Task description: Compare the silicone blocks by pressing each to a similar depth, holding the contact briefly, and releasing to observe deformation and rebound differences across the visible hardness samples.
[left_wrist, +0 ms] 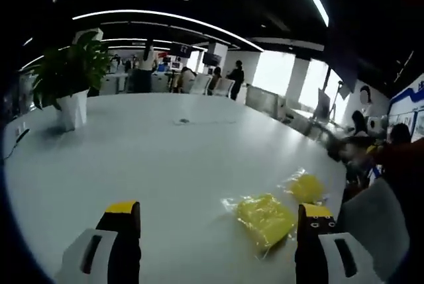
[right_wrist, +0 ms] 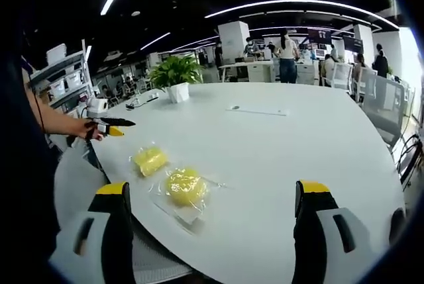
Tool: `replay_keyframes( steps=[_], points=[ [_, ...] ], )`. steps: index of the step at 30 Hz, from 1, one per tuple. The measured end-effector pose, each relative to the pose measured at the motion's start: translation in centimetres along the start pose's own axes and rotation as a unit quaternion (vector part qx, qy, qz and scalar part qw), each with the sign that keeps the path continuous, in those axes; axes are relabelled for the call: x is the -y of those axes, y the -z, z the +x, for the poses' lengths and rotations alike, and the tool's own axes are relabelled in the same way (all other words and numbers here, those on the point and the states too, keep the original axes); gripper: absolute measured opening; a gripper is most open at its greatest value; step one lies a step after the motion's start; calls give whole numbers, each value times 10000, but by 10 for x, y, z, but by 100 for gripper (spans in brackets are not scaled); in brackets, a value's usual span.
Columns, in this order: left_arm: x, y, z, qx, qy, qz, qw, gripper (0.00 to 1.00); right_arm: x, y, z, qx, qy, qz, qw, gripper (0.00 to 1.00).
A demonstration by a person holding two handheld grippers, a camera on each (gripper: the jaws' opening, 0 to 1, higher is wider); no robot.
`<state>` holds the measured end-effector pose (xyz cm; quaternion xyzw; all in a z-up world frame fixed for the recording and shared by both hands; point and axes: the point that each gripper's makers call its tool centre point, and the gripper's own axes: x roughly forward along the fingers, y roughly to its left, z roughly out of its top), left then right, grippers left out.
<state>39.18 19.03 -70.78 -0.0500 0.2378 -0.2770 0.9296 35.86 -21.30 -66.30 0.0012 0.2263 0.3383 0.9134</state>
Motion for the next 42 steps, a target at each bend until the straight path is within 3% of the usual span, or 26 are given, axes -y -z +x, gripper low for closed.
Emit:
replay_keyframes(
  steps=[2, 5, 9, 12, 15, 24, 42],
  points=[
    [3, -1, -10, 77, -8, 1, 10000, 100, 2, 2, 1, -2, 20, 5, 10000, 97],
    [12, 6, -24, -95, 10, 577, 9983, 100, 3, 8, 3, -42, 48, -21, 10000, 97],
    [25, 4, -36, -5, 127, 414, 9991, 100, 3, 19, 7, -183, 98, -163, 9997, 97],
    [18, 4, -40, 212, -3, 279, 9994, 100, 3, 24, 9, -186, 126, -226, 9995, 97],
    [23, 7, -44, 261, -43, 211, 9994, 100, 2, 32, 11, -274, 153, -243, 9992, 97],
    [36, 30, -51, 35, -30, 75, 10000, 100, 3, 37, 11, -324, 209, -133, 9992, 97],
    [37, 26, -55, 90, -22, 1, 10000, 100, 2, 38, 9, -342, 267, 35, 9991, 97]
  ],
)
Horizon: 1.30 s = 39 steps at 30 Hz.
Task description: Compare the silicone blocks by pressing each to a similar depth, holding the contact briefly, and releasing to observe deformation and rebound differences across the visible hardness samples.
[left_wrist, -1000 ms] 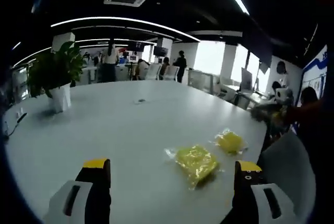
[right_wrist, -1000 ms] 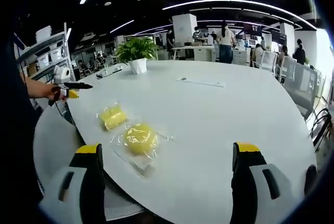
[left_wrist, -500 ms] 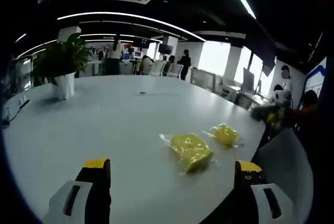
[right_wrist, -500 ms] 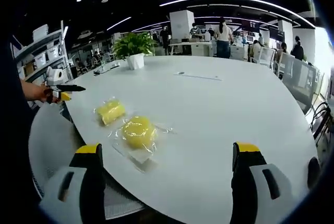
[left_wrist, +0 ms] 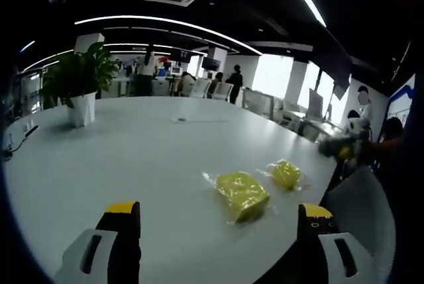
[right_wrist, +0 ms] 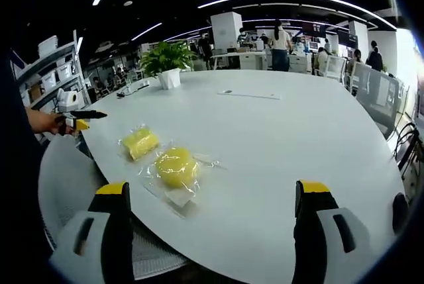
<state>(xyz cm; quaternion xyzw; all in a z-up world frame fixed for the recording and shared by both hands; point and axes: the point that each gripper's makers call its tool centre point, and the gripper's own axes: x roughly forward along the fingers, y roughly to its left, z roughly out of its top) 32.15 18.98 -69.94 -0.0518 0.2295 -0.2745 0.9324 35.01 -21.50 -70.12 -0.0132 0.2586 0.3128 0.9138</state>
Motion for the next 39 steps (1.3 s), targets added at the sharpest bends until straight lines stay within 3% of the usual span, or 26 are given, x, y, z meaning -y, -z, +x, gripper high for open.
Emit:
replay_keyframes(
  steps=[3, 7, 15, 18, 20, 23, 26, 30, 39],
  points=[
    [6, -1, 3, 100, 93, -489, 9987, 100, 1, 0, 1, -15, -17, -28, 10000, 97],
    [8, 1, 6, 92, 75, -513, 9986, 100, 2, -3, 1, 23, -14, 0, 10000, 97],
    [23, -12, 14, 103, 326, -608, 9976, 100, 1, 0, 1, -9, -69, -8, 10000, 97],
    [38, -23, 23, 74, 599, -1236, 9905, 100, 3, -1, 0, 6, -43, -1, 10000, 97],
    [44, -38, 28, 335, 732, -1388, 9870, 100, 4, -2, -1, 16, -36, 21, 10000, 97],
    [51, -52, 36, 415, 818, -1457, 9851, 100, 4, -2, -1, 23, -41, 3, 10000, 97],
    [61, -63, 48, 538, 978, -1999, 9734, 100, 5, 0, -1, 7, -40, 37, 10000, 97],
    [69, -76, 61, 721, 1046, -2334, 9640, 100, 5, -2, -2, 61, -21, 82, 9999, 97],
    [92, -86, 92, 578, 1437, -2416, 9579, 100, 7, 7, -6, 70, 41, 212, 9997, 97]
  ],
)
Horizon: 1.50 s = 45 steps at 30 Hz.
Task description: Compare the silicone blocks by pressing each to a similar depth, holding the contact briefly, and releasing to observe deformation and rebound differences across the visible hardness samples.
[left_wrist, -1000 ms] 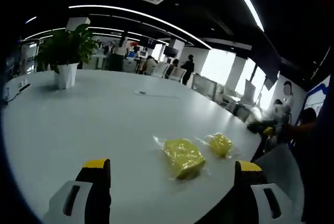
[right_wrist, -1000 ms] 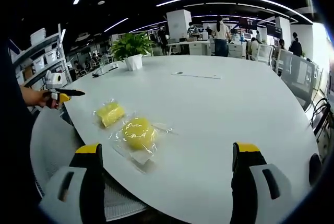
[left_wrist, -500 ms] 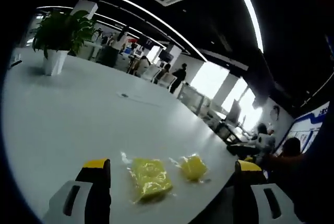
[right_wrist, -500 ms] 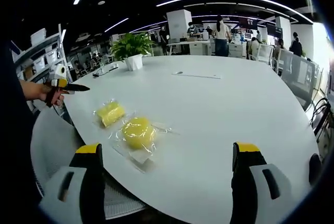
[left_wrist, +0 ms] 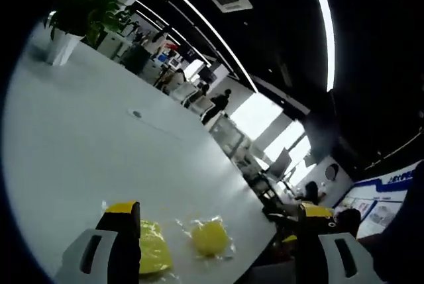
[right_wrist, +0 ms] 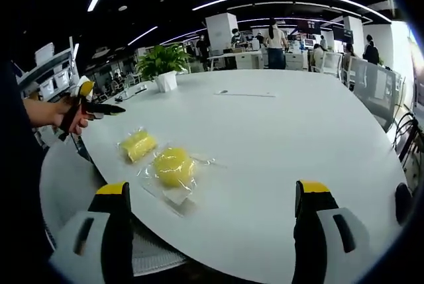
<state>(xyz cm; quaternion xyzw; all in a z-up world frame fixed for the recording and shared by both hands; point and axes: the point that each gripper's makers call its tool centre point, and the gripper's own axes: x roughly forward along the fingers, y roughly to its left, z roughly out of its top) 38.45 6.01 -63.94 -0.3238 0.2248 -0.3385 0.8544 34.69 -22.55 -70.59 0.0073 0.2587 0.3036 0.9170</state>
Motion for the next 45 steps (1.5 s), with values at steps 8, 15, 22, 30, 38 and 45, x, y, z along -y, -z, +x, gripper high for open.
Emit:
replay_keyframes(
  steps=[8, 15, 22, 30, 38, 45],
  points=[
    [-5, 10, 34, -306, -72, -424, 9986, 100, 0, 2, -2, -37, 1, -5, 10000, 97],
    [-20, 23, 60, -648, -277, -620, 9956, 100, -1, 1, -2, -9, 7, 26, 10000, 97],
    [-37, 41, 78, -1061, -585, -957, 9880, 100, -2, 3, -3, -44, -3, 13, 10000, 97],
    [-38, 50, 99, -1211, -713, -1442, 9795, 95, 1, 5, -1, -13, 47, 157, 9999, 97],
    [-50, 70, 113, -1533, -1054, -1627, 9690, 86, -2, 0, 1, 89, -2, 286, 9995, 97],
    [-55, 96, 119, -1953, -1294, -1792, 9555, 77, 1, -1, 0, 90, -1, 314, 9995, 97]
  ],
)
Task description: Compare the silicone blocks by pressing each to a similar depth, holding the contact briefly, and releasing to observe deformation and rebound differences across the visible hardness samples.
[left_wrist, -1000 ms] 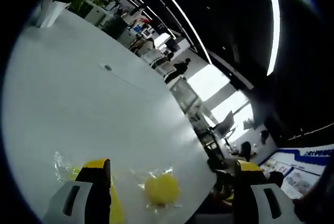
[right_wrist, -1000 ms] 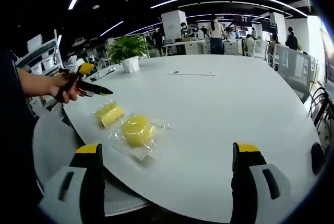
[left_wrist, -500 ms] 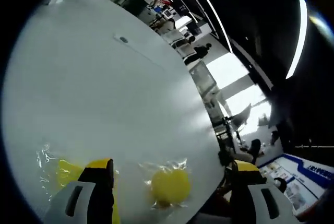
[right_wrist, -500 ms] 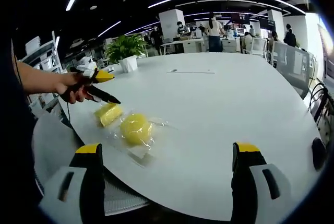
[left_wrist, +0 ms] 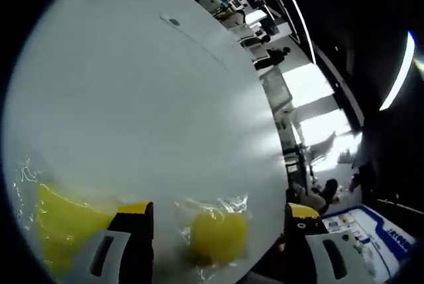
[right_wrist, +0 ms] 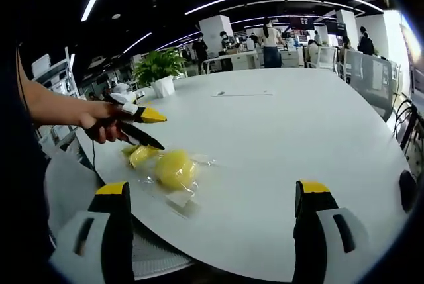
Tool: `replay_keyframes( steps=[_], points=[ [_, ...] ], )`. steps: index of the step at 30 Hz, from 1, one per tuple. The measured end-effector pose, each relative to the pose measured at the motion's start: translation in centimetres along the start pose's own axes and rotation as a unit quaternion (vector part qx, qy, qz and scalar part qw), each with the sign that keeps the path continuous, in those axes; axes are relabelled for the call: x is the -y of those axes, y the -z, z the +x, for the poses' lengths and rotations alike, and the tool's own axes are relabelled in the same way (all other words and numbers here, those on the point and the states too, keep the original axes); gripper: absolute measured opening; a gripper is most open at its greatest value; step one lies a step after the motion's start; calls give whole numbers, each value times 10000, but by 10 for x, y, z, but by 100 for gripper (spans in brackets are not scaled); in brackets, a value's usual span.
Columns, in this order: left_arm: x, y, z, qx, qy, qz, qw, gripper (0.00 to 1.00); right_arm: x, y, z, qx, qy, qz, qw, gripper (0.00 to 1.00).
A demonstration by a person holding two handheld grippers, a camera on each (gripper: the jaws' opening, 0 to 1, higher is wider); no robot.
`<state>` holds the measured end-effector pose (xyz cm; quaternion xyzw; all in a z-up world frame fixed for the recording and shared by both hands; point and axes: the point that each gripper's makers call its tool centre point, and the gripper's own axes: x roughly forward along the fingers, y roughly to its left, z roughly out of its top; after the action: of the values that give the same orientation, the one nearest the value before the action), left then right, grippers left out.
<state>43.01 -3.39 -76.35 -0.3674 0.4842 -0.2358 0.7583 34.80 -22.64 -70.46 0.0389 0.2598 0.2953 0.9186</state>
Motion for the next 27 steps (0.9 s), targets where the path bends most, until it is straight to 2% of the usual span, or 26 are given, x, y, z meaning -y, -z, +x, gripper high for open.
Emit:
replay_keyframes(
  steps=[3, 7, 10, 13, 18, 27],
  points=[
    [-10, 4, 3, -67, -183, -3, 9998, 70, 0, 0, 1, -26, -23, -19, 10000, 97],
    [-7, 1, 7, -54, -170, -51, 9998, 65, 1, -4, 1, 4, -25, -7, 10000, 97],
    [-7, 2, 11, -67, -171, -458, 9988, 62, 1, -5, 2, 5, -36, 17, 10000, 97],
    [-12, 6, 15, -96, -240, -547, 9982, 54, 0, -6, 4, 3, -58, 0, 10000, 97],
    [-14, 11, 19, -134, -260, -636, 9975, 45, 1, -4, 2, -8, -47, 16, 10000, 97],
    [-25, 9, 20, -30, -550, -631, 9965, 31, 2, -5, 3, -24, -49, 52, 10000, 97]
  ],
)
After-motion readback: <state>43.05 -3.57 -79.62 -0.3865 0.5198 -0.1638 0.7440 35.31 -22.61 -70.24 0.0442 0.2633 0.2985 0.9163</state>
